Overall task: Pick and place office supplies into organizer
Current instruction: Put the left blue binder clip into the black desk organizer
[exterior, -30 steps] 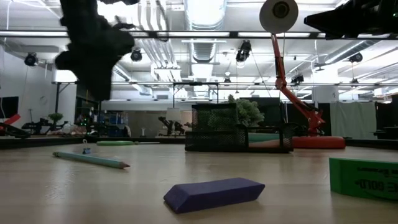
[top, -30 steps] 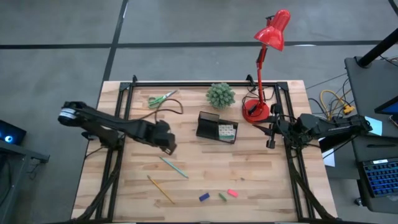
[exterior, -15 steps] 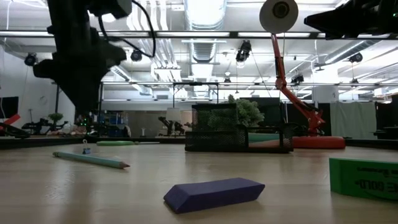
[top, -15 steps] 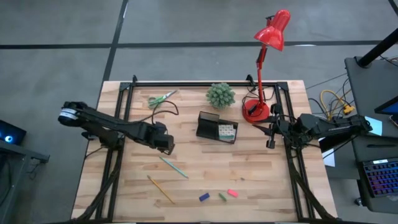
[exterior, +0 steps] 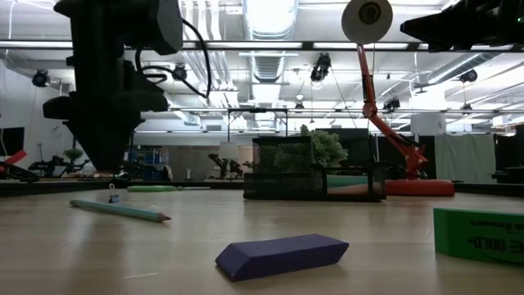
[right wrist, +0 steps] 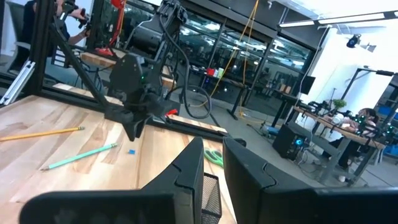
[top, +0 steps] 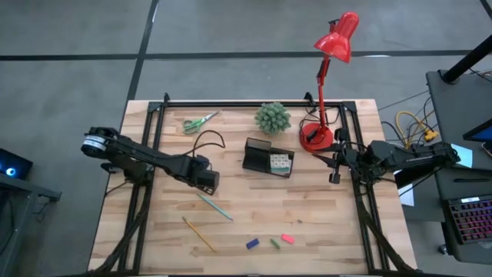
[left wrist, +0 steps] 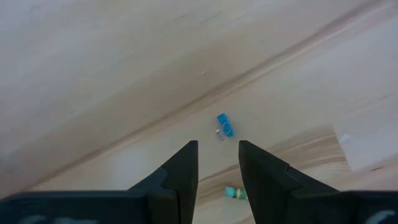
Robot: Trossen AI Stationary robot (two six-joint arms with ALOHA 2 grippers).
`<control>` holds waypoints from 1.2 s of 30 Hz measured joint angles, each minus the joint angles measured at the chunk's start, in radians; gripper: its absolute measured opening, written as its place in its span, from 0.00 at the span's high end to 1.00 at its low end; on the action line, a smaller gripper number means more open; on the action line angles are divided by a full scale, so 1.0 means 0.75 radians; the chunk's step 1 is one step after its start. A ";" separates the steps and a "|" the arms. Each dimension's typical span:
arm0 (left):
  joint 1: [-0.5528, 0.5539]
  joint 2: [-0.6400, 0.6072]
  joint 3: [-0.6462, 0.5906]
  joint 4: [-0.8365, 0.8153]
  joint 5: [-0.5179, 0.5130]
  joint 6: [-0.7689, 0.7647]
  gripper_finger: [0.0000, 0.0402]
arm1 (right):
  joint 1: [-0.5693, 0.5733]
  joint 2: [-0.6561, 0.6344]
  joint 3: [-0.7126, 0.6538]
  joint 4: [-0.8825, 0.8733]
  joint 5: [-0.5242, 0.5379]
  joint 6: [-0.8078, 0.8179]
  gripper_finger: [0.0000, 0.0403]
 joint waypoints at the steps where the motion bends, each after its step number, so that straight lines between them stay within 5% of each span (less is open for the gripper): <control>1: 0.000 -0.001 -0.004 0.019 -0.001 0.006 0.74 | 0.000 0.000 0.000 0.000 0.000 0.001 0.87; 36: 0.007 0.002 -0.155 0.269 -0.038 -0.003 0.74 | 0.000 0.000 0.000 -0.002 0.000 -0.004 0.87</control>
